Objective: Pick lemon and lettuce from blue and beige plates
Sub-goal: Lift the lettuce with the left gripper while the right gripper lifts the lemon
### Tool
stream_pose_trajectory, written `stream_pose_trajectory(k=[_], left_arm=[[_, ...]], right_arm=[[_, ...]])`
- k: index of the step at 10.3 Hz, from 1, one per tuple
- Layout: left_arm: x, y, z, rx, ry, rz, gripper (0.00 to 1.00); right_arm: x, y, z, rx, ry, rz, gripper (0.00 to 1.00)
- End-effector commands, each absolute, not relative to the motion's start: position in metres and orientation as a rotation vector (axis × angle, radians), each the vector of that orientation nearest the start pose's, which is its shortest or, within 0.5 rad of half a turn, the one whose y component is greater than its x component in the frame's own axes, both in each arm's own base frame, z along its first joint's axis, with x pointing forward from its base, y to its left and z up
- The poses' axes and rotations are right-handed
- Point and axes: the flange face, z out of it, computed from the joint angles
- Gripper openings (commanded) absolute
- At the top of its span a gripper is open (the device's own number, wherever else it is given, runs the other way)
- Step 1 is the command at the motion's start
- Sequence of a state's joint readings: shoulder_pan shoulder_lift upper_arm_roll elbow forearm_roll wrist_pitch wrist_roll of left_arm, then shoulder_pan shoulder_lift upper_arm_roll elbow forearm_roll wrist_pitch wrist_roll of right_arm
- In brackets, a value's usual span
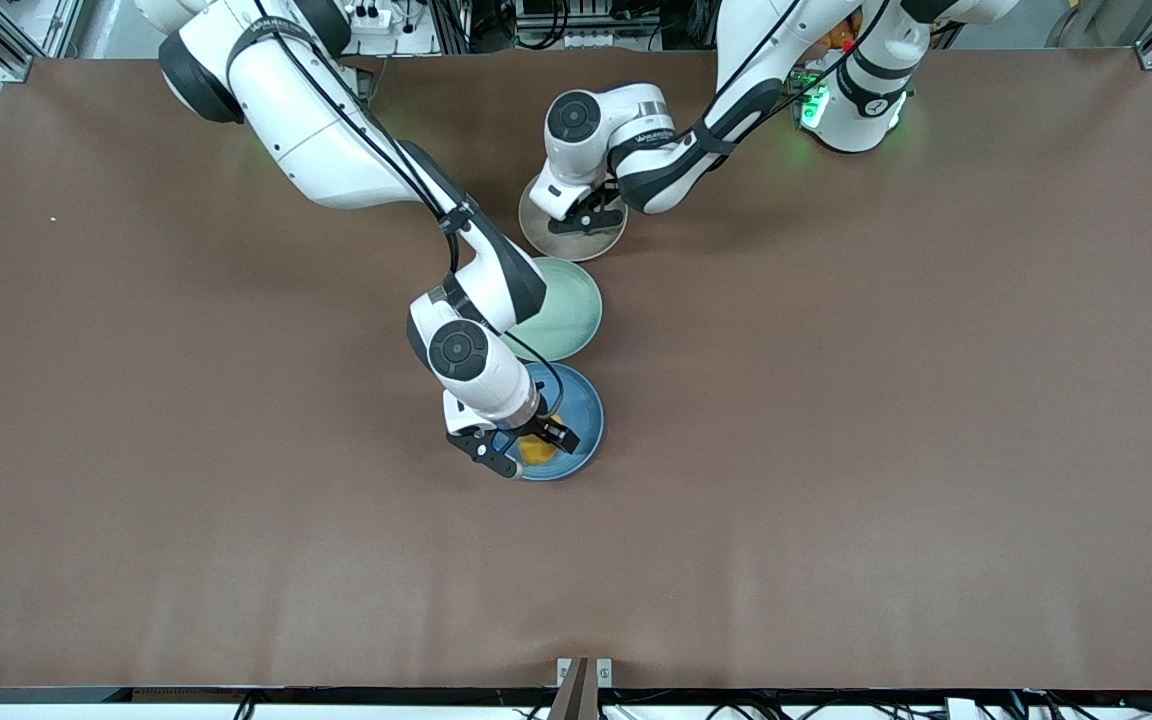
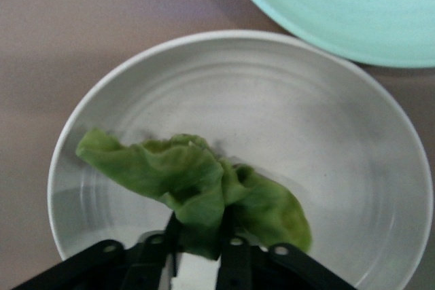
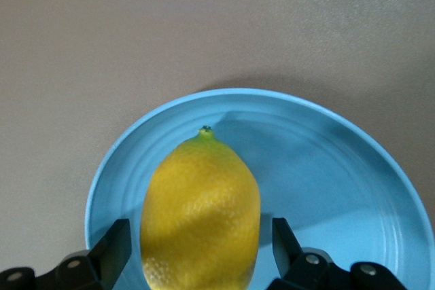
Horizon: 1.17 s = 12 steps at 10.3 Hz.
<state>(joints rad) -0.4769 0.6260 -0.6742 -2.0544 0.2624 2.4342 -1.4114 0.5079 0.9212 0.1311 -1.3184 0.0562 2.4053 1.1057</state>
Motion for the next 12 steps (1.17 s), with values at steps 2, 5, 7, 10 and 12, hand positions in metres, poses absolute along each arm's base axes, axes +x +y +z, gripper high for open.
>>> stream_pose_trajectory(k=[2, 5, 7, 10, 12], left_arm=[[0.260, -0.523, 0.217, -3.086, -0.253, 0.239, 0.00], [0.284, -0.508, 0.284, -3.078, -0.327, 0.109, 0.00], [0.300, -0.495, 0.331, -3.095, -0.406, 0.091, 0.00], [0.336, -0.459, 0.371, -3.114, -0.368, 0.071, 0.00], [0.370, -0.423, 0.382, -3.099, -0.215, 0.062, 0.00]], right_arm=[[0.630, 0.439, 0.207, -2.788, 0.819, -0.026, 0.36], [0.635, 0.438, 0.225, -2.787, 0.808, -0.038, 0.08], [0.647, 0.420, 0.253, -2.883, 0.804, 0.049, 0.06], [0.669, 0.363, 0.304, -2.938, 0.747, 0.154, 0.02], [0.682, 0.317, 0.342, -2.920, 0.670, 0.211, 0.00]])
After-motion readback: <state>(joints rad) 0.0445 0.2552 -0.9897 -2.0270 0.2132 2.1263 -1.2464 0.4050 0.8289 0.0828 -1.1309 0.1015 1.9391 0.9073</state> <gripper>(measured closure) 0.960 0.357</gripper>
